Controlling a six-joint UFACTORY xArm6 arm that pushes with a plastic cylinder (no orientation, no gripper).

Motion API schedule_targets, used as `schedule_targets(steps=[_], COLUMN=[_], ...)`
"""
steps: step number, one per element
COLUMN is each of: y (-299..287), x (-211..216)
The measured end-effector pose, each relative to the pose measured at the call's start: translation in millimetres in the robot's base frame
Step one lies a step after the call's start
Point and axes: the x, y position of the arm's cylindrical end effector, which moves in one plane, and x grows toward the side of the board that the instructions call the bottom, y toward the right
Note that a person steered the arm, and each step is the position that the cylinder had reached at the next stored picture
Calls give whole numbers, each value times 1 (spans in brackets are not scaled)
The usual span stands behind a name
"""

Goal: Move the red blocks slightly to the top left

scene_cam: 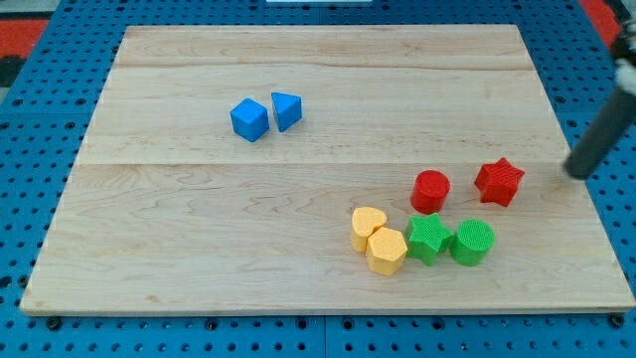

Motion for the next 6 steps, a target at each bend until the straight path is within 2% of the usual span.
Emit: schedule_targets(steps=[1, 2, 3, 4, 5, 6], y=[-112, -77, -35, -93, -152, -214], x=[-2, -7, 7, 45, 58, 46])
